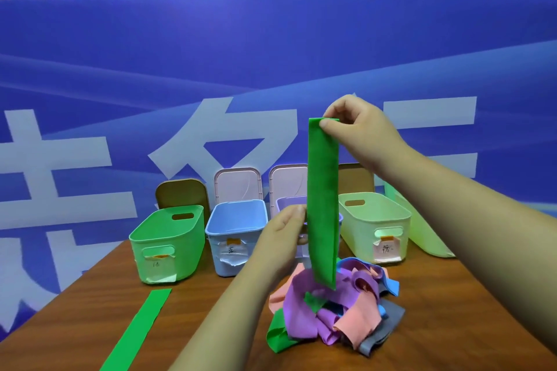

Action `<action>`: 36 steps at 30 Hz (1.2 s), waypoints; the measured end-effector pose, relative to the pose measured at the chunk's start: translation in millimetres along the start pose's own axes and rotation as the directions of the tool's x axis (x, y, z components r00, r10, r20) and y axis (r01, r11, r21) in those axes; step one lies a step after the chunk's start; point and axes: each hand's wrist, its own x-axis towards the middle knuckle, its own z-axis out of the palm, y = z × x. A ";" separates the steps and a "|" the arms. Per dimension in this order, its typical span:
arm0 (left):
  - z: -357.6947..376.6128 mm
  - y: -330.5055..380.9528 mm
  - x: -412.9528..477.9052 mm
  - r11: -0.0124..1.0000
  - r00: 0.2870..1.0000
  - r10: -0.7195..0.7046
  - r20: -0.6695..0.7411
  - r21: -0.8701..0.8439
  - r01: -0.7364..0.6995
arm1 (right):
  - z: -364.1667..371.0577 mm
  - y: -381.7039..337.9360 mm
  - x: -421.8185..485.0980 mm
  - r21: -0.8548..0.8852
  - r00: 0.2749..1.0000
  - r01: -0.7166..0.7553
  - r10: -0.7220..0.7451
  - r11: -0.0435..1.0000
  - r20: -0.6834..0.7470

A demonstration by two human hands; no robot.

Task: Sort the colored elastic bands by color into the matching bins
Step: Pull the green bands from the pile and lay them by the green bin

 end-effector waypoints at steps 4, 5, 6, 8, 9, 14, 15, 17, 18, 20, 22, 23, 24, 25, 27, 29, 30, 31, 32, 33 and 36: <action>3.0 -17.0 -6.0 0.999 0.995 -0.026 0.101 0.037 0.022 | 1.8 3.2 4.8 0.019 1.000 -0.026 0.026 0.999 -0.012; 5.1 -23.2 -8.3 0.998 0.992 -0.039 0.117 0.048 0.033 | 2.5 4.7 5.1 0.020 0.999 -0.033 0.033 0.999 -0.017; 7.1 -29.4 -11.1 0.998 0.990 -0.047 0.132 0.051 0.041 | 3.0 6.3 5.0 0.028 0.999 -0.044 0.044 0.999 -0.021; 11.3 -36.7 -18.7 0.998 0.986 -0.061 0.155 0.035 0.056 | 3.6 9.3 4.8 0.069 0.996 -0.080 0.082 0.994 -0.023; 12.4 -41.1 -21.3 0.997 0.985 -0.067 0.161 0.039 0.061 | 4.1 10.9 5.1 0.095 0.994 -0.100 0.103 0.990 -0.022; 13.8 -50.2 -28.2 0.995 0.985 -0.070 0.159 0.078 0.058 | 9.6 9.9 6.2 0.188 0.987 -0.151 0.157 0.971 -0.021; 13.3 -50.2 -28.5 0.994 0.987 -0.073 0.142 0.096 0.060 | 10.9 8.5 6.8 0.203 0.987 -0.155 0.161 0.967 -0.018; 10.9 -51.1 -28.9 0.990 0.991 -0.081 0.105 0.128 0.067 | 13.1 5.3 8.0 0.216 0.986 -0.161 0.166 0.963 -0.008; 9.0 -51.8 -29.8 0.988 0.992 -0.086 0.087 0.136 0.074 | 14.3 4.1 8.6 0.222 0.986 -0.164 0.169 0.961 -0.003; 2.6 -53.7 -32.4 0.985 0.992 -0.107 0.067 0.146 0.096 | 17.4 2.3 9.4 0.237 0.985 -0.168 0.172 0.957 0.002; -4.4 -54.3 -37.9 0.979 0.992 -0.105 0.065 0.180 0.092 | 21.4 2.0 9.3 0.247 0.984 -0.173 0.178 0.953 0.002; -8.2 -54.8 -41.2 0.979 0.993 -0.102 0.064 0.186 0.089 | 24.2 2.8 9.5 0.255 0.983 -0.178 0.183 0.950 0.005; -12.1 -55.3 -44.7 0.981 0.992 -0.107 0.068 0.168 0.094 | 27.4 4.5 9.6 0.267 0.982 -0.187 0.190 0.946 0.012; -16.7 -56.5 -48.6 0.982 0.991 -0.117 0.068 0.158 0.105 | 31.5 6.8 9.6 0.279 0.980 -0.197 0.199 0.940 0.023; -27.4 -59.1 -56.8 0.980 0.988 -0.144 0.064 0.150 0.133 | 42.0 12.0 8.8 0.317 0.974 -0.224 0.222 0.922 0.043; -41.2 -62.0 -67.0 0.979 0.984 -0.168 0.063 0.124 0.159 | 55.7 17.6 7.1 0.361 0.966 -0.255 0.250 0.897 0.062; -48.6 -63.0 -73.2 0.980 0.982 -0.178 0.062 0.104 0.171 | 63.0 20.3 5.7 0.373 0.963 -0.269 0.262 0.888 0.069; -56.6 -62.5 -80.7 0.979 0.982 -0.183 0.054 0.097 0.177 | 70.8 22.6 3.8 0.377 0.959 -0.279 0.272 0.883 0.075; -64.6 -61.2 -88.5 0.980 0.982 -0.184 0.037 0.087 0.180 | 78.7 24.7 1.6 0.378 0.957 -0.288 0.280 0.880 0.079; -73.4 -59.7 -96.9 0.981 0.983 -0.181 0.016 0.078 0.180 | 87.7 27.5 -0.3 0.377 0.954 -0.298 0.289 0.877 0.082; -102.1 -53.3 -125.3 0.984 0.982 -0.177 -0.068 0.017 0.179 | 120.1 37.6 -7.4 0.400 0.933 -0.359 0.340 0.844 0.119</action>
